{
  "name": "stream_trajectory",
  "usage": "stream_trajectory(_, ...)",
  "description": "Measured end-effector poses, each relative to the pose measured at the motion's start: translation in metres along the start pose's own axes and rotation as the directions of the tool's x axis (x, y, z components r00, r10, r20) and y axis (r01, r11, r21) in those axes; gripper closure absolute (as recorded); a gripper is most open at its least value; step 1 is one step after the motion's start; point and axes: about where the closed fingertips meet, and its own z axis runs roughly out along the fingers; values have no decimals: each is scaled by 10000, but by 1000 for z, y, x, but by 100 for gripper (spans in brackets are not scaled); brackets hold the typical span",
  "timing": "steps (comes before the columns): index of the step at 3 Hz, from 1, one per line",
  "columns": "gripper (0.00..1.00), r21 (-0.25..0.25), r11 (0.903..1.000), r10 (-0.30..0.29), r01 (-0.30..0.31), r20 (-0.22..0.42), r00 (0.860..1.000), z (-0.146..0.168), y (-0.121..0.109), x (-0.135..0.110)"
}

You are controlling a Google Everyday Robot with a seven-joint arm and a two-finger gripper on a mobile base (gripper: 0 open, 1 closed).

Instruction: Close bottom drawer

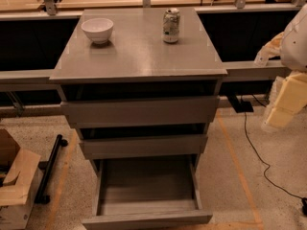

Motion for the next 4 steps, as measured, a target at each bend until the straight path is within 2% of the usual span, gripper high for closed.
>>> stream_trajectory(1,34,15,10000,-30,30,161,9999,18,-2,5)
stream_trajectory(2,57,-253,9996,120,-106,563,9983,61,-1,22)
stream_trajectory(3,81,-890,9937,781,-680,1161,9902,126,5,32)
stream_trajectory(4,100,-888,9935,812,-707,1209,9893,132,3,31)
